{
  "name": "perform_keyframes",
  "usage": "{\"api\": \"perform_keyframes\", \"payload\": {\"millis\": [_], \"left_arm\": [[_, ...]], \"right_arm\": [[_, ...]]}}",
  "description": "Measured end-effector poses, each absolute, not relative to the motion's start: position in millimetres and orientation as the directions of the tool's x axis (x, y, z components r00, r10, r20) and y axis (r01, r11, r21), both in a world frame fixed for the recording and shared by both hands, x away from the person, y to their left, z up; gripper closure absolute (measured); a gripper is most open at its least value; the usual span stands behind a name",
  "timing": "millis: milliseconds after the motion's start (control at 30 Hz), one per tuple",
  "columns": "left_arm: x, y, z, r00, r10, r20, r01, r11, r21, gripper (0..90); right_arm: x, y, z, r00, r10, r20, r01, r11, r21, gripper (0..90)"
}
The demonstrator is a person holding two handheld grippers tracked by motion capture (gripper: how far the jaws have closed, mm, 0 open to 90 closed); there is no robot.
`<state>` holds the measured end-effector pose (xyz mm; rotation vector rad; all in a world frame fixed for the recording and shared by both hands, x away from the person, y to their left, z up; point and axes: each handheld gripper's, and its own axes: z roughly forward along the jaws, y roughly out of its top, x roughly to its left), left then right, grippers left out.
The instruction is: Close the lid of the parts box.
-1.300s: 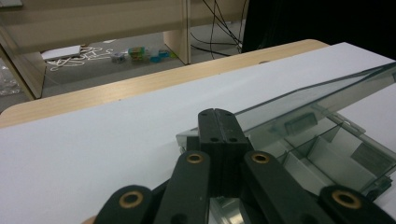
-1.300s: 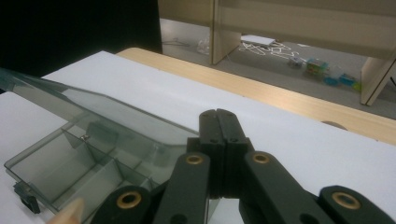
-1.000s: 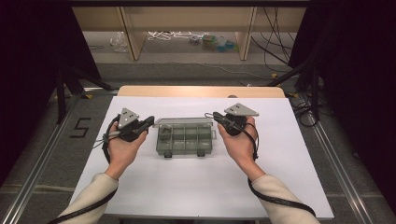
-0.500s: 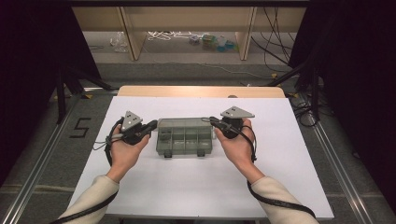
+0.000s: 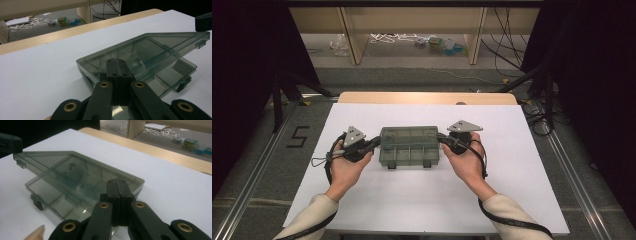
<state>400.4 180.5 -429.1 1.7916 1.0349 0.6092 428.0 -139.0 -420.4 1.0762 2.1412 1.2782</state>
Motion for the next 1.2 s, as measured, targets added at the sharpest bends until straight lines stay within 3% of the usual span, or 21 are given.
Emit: {"api": "perform_keyframes", "payload": {"millis": [1200], "left_arm": [[391.3,179.0,-466.3,0.549,0.835,-0.036,0.471,-0.274,0.838,90.0]], "right_arm": [[420.6,-141.2,-455.1,-0.623,0.779,0.072,0.498,0.323,0.805,90.0]]}}
